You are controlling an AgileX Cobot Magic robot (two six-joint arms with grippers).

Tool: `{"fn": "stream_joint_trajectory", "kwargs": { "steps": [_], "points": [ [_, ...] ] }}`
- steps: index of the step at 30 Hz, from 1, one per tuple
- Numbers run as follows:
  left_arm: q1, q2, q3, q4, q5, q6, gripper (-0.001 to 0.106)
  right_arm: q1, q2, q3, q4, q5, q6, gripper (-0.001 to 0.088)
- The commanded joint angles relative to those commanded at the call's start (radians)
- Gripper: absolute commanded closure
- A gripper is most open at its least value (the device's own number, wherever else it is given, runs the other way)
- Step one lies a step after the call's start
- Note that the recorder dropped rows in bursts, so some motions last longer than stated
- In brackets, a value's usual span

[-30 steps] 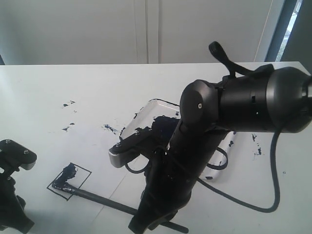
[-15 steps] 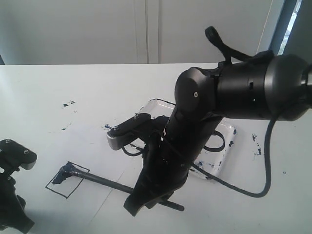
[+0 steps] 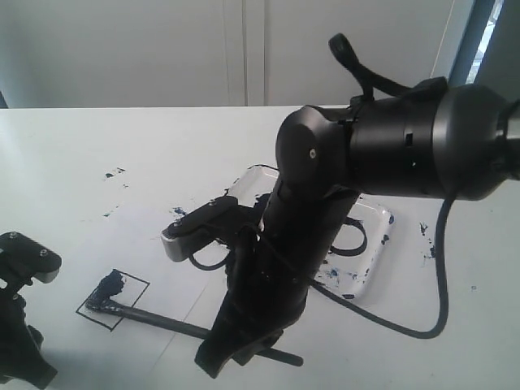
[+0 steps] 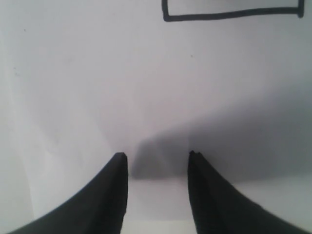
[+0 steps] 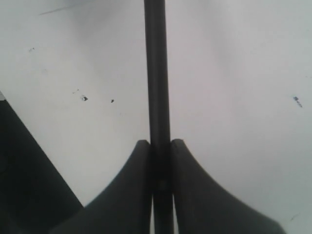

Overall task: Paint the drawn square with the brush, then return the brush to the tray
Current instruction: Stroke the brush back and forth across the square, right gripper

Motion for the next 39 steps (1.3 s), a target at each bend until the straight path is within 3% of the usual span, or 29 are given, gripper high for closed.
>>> {"fn": "stream_joint_trajectory", "kwargs": {
  "steps": [13,25,39],
  "points": [
    [0.000,0.000,0.000,0.000,0.000,0.000,0.060,0.004,0.000,0.000,-0.122,-0.015,0.066,0.0868],
    [0.000,0.000,0.000,0.000,0.000,0.000,0.060,0.004,0.000,0.000,-0.050,-0.008,0.036,0.0868],
    [0.000,0.000,0.000,0.000,0.000,0.000,0.060,0.002,0.000,0.000,-0.153,0.023,0.092,0.0868]
  ]
}}
